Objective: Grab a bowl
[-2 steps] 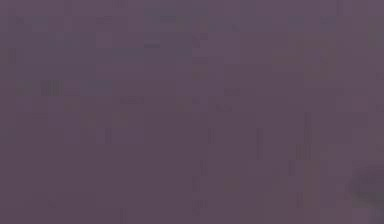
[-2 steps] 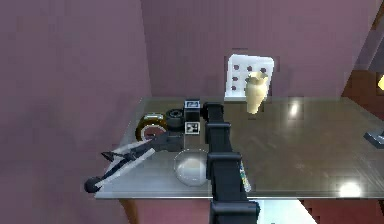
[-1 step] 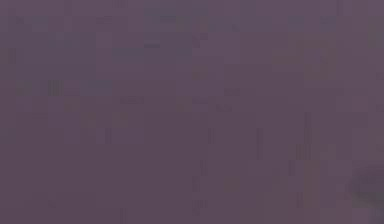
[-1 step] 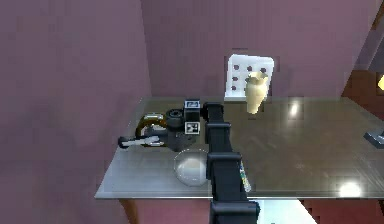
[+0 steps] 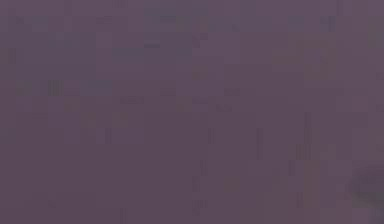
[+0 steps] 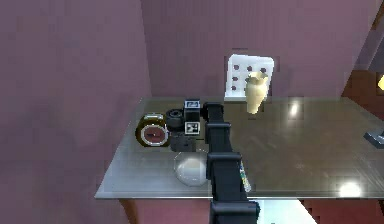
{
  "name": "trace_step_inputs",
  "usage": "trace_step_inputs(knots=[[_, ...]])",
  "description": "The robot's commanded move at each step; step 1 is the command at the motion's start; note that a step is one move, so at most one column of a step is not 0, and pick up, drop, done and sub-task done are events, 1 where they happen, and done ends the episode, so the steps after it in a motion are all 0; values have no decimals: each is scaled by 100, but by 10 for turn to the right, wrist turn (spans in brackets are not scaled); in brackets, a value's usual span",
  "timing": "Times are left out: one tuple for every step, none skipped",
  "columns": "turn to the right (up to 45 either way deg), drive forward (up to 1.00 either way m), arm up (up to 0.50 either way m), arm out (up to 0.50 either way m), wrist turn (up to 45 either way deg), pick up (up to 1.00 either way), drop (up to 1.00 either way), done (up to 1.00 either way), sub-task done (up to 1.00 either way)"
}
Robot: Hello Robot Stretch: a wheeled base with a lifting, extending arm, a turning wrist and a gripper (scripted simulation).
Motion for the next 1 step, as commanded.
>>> trace_step_inputs(knots=[[0, 0, -30, 0, 0, 0, 0, 0, 0]])
